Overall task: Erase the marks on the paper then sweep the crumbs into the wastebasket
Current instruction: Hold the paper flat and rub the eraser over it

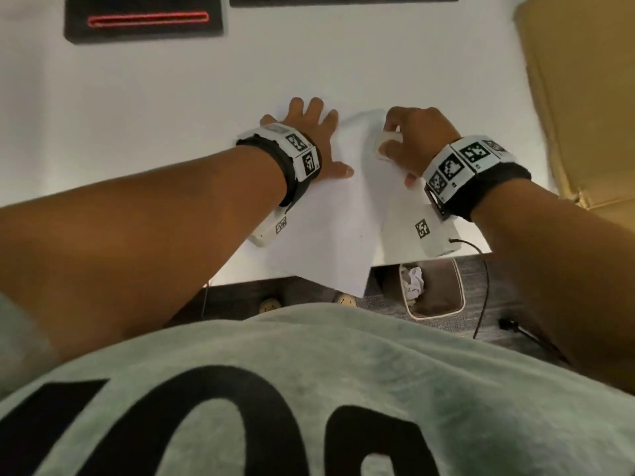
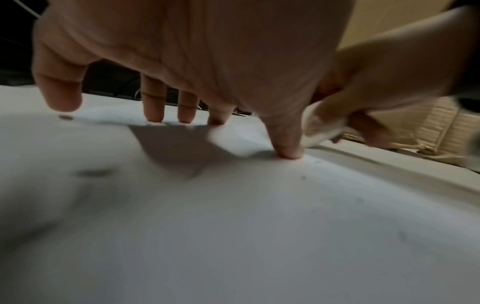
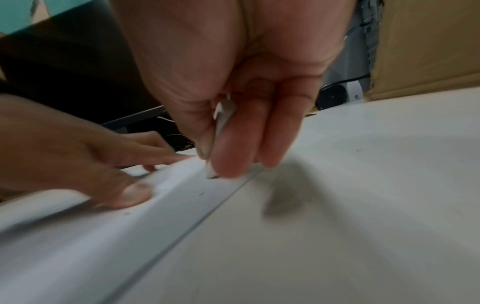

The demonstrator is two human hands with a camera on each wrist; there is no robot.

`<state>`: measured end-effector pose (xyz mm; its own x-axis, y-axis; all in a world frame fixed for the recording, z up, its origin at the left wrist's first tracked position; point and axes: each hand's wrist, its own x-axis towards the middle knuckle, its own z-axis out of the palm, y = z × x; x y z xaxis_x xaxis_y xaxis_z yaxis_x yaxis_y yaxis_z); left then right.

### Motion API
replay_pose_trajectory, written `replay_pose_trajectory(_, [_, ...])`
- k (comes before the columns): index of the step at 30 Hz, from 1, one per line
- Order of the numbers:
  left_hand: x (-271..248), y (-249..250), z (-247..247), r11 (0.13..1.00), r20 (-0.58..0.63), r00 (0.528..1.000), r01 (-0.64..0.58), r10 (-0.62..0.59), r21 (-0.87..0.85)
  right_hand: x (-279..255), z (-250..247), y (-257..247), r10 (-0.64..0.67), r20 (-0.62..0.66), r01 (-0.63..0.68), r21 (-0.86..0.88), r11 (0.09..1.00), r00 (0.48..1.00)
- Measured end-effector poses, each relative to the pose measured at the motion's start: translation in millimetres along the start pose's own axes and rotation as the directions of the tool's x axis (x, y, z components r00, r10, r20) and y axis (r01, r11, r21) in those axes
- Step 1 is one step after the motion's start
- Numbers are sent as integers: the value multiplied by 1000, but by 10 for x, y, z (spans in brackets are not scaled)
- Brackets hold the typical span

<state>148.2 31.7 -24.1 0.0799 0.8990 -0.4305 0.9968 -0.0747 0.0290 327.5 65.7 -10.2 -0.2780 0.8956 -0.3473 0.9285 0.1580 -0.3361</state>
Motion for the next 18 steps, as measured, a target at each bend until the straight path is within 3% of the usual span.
replay_pose_trajectory(4, [-98,18,0,998,-80,997,-3,9,66,196,-74,-78,-64,18,64,-45,997,998])
replay_pose_trajectory(8, [3,-35,49,986,-31,986,-165,165,1,220,-53,-98,-62,-1,62,-32,998,998])
replay_pose_trajectory(15, [69,-111,123,989,-2,990,-144,144,-45,40,63,-208,-109,49,110,-26,994,993])
replay_pose_trajectory(18, [88,-104,105,990,0,991,-134,134,-40,225,-28,-301,-68,-27,68,12,998,997])
